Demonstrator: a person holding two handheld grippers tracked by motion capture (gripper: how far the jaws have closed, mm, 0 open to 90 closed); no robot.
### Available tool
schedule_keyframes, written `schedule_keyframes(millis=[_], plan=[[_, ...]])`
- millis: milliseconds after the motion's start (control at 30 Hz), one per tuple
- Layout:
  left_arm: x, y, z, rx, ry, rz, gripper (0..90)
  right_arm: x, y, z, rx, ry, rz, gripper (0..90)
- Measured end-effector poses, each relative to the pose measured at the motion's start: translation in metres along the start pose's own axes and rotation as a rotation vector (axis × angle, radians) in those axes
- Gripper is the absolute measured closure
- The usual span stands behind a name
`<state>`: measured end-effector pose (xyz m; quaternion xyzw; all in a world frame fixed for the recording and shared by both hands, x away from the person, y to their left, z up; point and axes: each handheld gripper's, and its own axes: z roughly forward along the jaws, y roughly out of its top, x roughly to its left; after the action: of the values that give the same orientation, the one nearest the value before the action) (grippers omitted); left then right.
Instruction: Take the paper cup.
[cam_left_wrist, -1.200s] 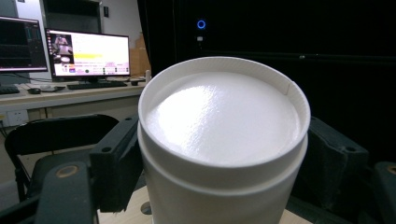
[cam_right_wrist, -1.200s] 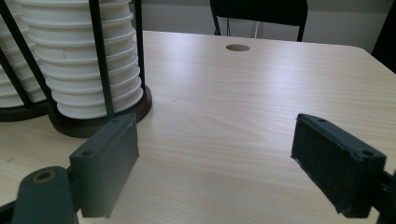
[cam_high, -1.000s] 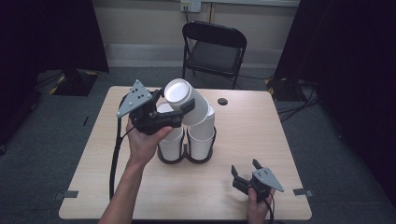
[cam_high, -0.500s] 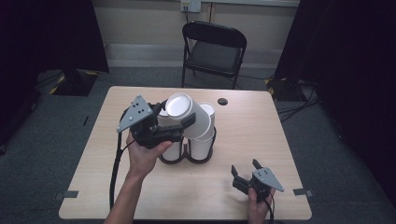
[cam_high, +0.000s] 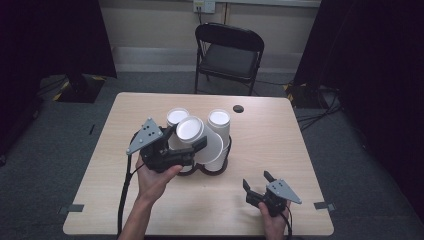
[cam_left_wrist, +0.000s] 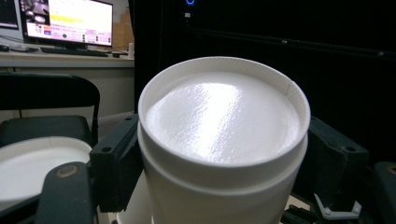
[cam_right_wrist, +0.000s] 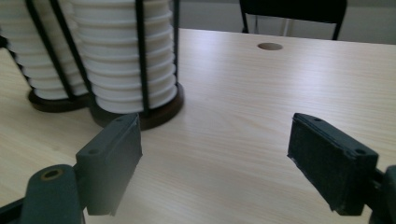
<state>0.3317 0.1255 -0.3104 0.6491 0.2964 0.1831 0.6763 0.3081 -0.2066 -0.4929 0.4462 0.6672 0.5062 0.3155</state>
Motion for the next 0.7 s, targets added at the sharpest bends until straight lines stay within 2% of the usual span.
schedule_keyframes(millis=[33,67,133,200,233,300,367,500,533,633,700], plan=[[0.000,0.000,0.000,0.000,0.000,0.000,22.5,0.000,0.000,0.000,0.000,0.000,0.000,17.0],[0.001,-0.007,0.000,0.010,0.000,-0.023,22.5,0.005,0.001,0.000,-0.002,0.024,-0.002,18.6],[0.003,-0.014,-0.001,0.026,0.004,-0.034,22.5,0.013,0.003,0.001,0.002,0.052,-0.036,23.9],[0.004,-0.021,-0.001,0.038,0.007,-0.064,22.5,0.020,0.005,0.003,0.005,0.079,-0.059,24.6],[0.004,-0.021,-0.001,0.038,0.007,-0.064,22.5,0.020,0.005,0.003,0.005,0.079,-0.059,24.6],[0.004,-0.032,-0.001,0.046,0.003,-0.094,22.5,0.029,0.006,0.007,-0.003,0.122,-0.071,26.9],[0.004,-0.034,-0.001,0.051,0.003,-0.098,22.5,0.035,0.005,0.009,-0.012,0.151,-0.068,27.3],[0.004,-0.045,-0.003,0.067,0.003,-0.126,22.5,0.042,0.004,0.010,-0.028,0.160,-0.068,27.3],[0.004,-0.050,-0.003,0.084,-0.003,-0.137,22.5,0.046,0.002,0.010,-0.028,0.175,-0.054,28.6],[0.003,-0.056,-0.003,0.104,-0.004,-0.137,22.5,0.049,0.000,0.009,-0.042,0.172,-0.060,31.9],[0.002,-0.061,-0.003,0.109,-0.006,-0.150,22.5,0.051,-0.001,0.008,-0.062,0.193,-0.058,33.9]])
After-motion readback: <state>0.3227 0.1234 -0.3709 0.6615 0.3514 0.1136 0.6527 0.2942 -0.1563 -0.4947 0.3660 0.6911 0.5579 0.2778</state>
